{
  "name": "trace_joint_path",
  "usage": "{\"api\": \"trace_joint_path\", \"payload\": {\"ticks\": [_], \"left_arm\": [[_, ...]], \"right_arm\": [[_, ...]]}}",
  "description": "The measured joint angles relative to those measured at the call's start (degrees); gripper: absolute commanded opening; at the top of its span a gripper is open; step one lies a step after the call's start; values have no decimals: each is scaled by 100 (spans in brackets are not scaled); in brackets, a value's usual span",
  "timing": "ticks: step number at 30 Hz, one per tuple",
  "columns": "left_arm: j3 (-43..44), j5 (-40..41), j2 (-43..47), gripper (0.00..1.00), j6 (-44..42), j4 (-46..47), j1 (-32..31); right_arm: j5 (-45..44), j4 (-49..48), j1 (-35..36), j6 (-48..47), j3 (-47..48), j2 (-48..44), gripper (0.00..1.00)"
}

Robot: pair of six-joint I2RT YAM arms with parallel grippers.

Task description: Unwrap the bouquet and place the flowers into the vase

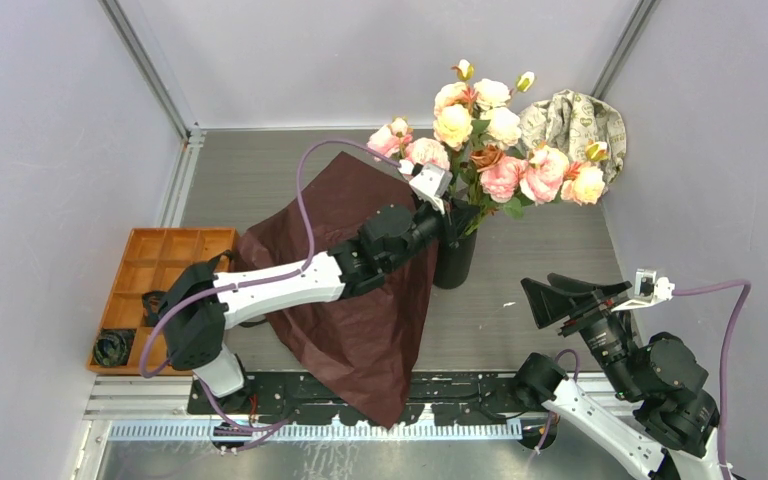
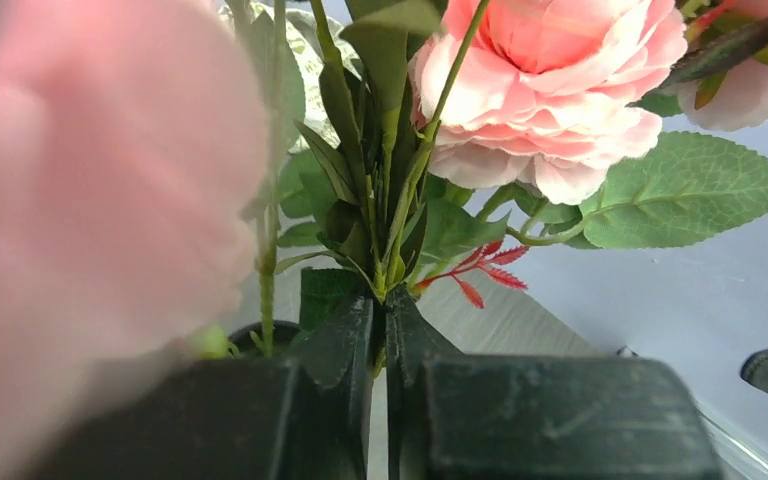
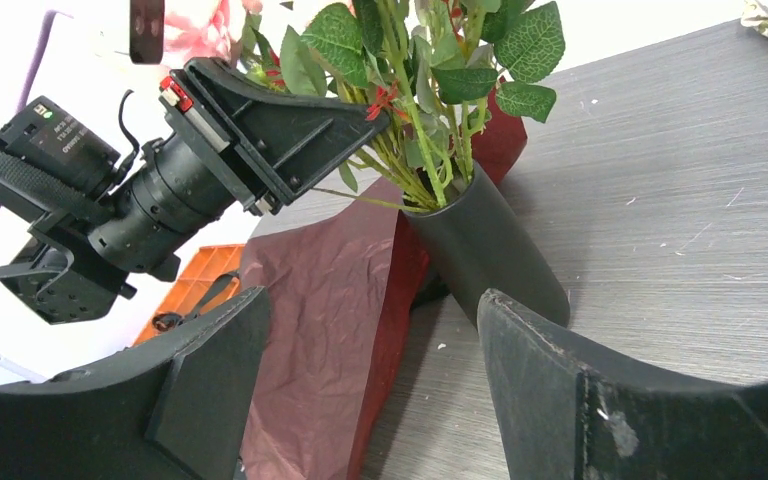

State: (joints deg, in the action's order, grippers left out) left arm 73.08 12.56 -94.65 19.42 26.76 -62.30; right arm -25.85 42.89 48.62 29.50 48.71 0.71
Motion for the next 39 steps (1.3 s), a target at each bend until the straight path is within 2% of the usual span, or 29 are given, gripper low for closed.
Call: {"api": "trace_joint_path", "payload": {"ticks": [6, 10, 14, 17, 27, 33, 39], "left_arm": [[-234, 140, 173, 19, 227, -13, -59], [-352, 280, 221, 30, 297, -256, -59], [-446, 404, 227, 43, 280, -785, -59], [-555, 472, 352, 49, 269, -1167, -59], [-981, 669, 1620, 50, 251, -1648, -131], [-1097, 750, 2618, 50, 96, -2111, -308], [-1692, 955, 4310, 51, 120, -2441, -382]], "right_arm": [[4, 0, 0, 48, -4, 0, 81], [7, 0, 0, 70, -4, 0, 82], [0, 4, 0, 87, -4, 0, 87], [-15, 11, 0, 105, -4, 0, 91], [-74, 103, 0, 175, 4, 0, 99], [-289, 256, 0, 282, 92, 0, 99], [-778, 501, 0, 442, 295, 103, 100]]}}
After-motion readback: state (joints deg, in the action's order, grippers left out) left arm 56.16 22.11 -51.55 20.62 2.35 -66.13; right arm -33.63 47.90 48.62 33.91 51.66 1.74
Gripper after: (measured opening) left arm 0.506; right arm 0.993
